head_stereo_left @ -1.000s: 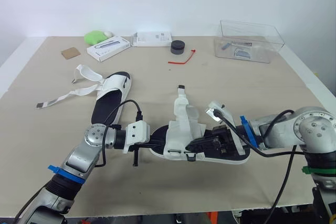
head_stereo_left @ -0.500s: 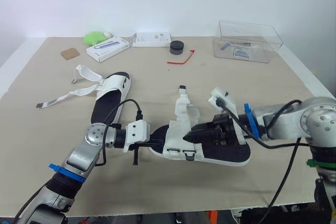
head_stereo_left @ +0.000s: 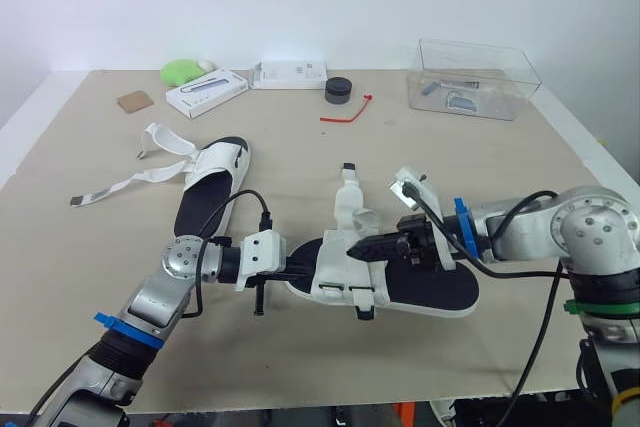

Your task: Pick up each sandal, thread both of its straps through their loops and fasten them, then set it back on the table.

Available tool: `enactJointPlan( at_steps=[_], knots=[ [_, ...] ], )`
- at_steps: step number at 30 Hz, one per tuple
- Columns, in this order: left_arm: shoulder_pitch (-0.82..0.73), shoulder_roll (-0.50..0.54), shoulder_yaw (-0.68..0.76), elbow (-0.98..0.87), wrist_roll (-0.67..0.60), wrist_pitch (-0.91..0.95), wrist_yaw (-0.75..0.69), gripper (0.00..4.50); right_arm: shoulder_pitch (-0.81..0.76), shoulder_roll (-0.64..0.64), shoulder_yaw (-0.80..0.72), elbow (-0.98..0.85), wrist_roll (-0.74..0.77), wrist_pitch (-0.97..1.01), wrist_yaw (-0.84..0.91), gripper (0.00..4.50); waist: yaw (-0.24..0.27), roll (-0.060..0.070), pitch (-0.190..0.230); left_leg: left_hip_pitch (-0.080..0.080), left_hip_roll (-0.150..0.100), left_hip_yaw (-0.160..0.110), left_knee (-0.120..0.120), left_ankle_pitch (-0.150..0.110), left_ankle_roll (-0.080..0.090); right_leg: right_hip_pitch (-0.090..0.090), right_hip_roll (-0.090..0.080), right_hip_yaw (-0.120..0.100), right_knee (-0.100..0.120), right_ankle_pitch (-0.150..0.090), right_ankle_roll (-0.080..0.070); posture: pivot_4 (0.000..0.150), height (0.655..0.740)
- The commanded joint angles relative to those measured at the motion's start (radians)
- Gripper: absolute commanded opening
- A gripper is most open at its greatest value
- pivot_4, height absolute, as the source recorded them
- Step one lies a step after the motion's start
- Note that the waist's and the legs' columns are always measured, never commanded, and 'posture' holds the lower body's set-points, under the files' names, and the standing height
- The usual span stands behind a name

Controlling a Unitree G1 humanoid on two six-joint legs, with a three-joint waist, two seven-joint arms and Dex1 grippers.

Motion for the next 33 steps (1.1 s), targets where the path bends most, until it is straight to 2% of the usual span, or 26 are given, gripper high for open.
enactJointPlan(
  at_steps=[1, 5, 7, 8, 9, 13, 16, 18, 22, 26, 29, 33],
  knots=[
    [0.012, 0.014, -0.006, 0.024, 0.026, 0.007, 0.005, 0.0, 0.057, -0.036, -0.04, -0.092, 0.096, -0.01, -0.031, 0.1, -0.001, 0.0, 0.0, 0.0, 0.0, 0.0, 0.0, 0.0, 0.0, 0.0, 0.0, 0.0, 0.0, 0.0, 0.0, 0.15, 0.74],
    [0.013, 0.014, -0.009, 0.02, 0.027, 0.008, 0.008, 0.0, 0.089, -0.072, -0.042, -0.156, 0.164, -0.028, -0.028, 0.1, 0.0, 0.001, 0.0, 0.001, 0.0, 0.0, 0.0, 0.0, 0.0, 0.0, 0.0, 0.0, 0.0, 0.0, 0.0, 0.15, 0.74],
    [0.015, 0.014, -0.012, 0.018, 0.027, 0.009, 0.007, 0.0, 0.077, -0.083, -0.047, -0.172, 0.146, -0.022, 0.001, 0.1, 0.0, 0.001, -0.001, 0.0, 0.0, 0.0, 0.0, 0.0, 0.0, 0.0, 0.0, 0.0, 0.0, 0.0, 0.0, 0.15, 0.74],
    [0.014, 0.013, -0.013, 0.018, 0.027, 0.009, 0.006, 0.0, 0.071, -0.092, -0.05, -0.178, 0.121, -0.023, 0.014, 0.57, 0.0, 0.001, -0.001, 0.0, 0.0, 0.0, 0.0, 0.0, 0.001, 0.0, 0.0, 0.0, 0.0, 0.0, 0.0, 0.15, 0.74],
    [0.012, 0.012, -0.013, 0.02, 0.027, 0.009, 0.005, 0.0, 0.062, -0.102, -0.051, -0.184, 0.089, -0.022, 0.032, 0.75, 0.0, 0.001, -0.001, 0.0, 0.0, 0.0, 0.0, 0.0, 0.001, 0.0, 0.0, 0.0, 0.0, 0.0, 0.0, 0.15, 0.74],
    [0.0, 0.008, -0.015, 0.031, 0.028, 0.007, 0.005, 0.0, 0.052, -0.172, -0.061, -0.207, -0.019, -0.021, 0.167, 2.12, 0.0, 0.001, -0.001, 0.0, 0.0, 0.0, 0.0, 0.0, 0.0, 0.0, 0.0, 0.0, 0.0, 0.0, 0.0, 0.15, 0.74],
    [-0.006, 0.009, -0.011, 0.038, 0.027, 0.005, 0.005, 0.0, 0.086, -0.231, -0.107, -0.202, -0.041, -0.031, 0.301, 3.35, 0.001, 0.001, -0.001, 0.001, 0.0, 0.0, 0.0, 0.0, 0.0, 0.0, 0.0, 0.0, 0.0, 0.0, 0.0, 0.15, 0.74],
    [-0.009, 0.01, -0.008, 0.042, 0.026, 0.005, 0.005, 0.0, 0.121, -0.255, -0.133, -0.209, -0.05, -0.039, 0.365, 4.0, 0.001, 0.001, -0.001, 0.001, 0.0, 0.0, 0.0, 0.0, 0.001, 0.0, 0.0, 0.0, 0.0, 0.0, 0.0, 0.15, 0.74],
    [-0.02, 0.012, -0.001, 0.053, 0.027, 0.006, 0.01, 0.0, 0.248, -0.278, -0.153, -0.292, -0.068, -0.055, 0.46, 4.0, 0.002, 0.001, -0.001, 0.002, 0.0, 0.0, 0.0, 0.0, 0.001, 0.001, 0.0, 0.0, 0.0, 0.0, 0.0, 0.15, 0.74],
    [-0.03, 0.012, 0.001, 0.062, 0.026, 0.005, 0.011, 0.0, 0.335, -0.227, -0.112, -0.323, -0.146, -0.099, 0.432, 4.0, 0.001, 0.001, -0.001, 0.002, 0.0, 0.0, 0.001, 0.001, 0.001, 0.002, 0.0, 0.0, 0.0, 0.0, 0.001, 0.15, 0.74],
    [-0.034, 0.016, 0.004, 0.065, 0.027, 0.004, 0.01, 0.0, 0.354, -0.174, -0.073, -0.296, -0.262, -0.15, 0.408, 4.0, 0.0, 0.0, -0.002, 0.003, 0.0, 0.001, 0.002, 0.002, 0.002, 0.002, 0.0, 0.0, 0.0, 0.001, 0.002, 0.15, 0.74],
    [-0.035, 0.024, 0.013, 0.072, 0.035, -0.001, 0.022, 0.0, 0.312, -0.123, -0.078, -0.254, -0.307, -0.163, 0.409, 4.0, 0.0, 0.001, -0.002, 0.003, 0.0, 0.002, 0.002, 0.002, 0.003, 0.002, 0.0, 0.001, 0.0, 0.002, 0.001, 0.15, 0.74]
  ],
)
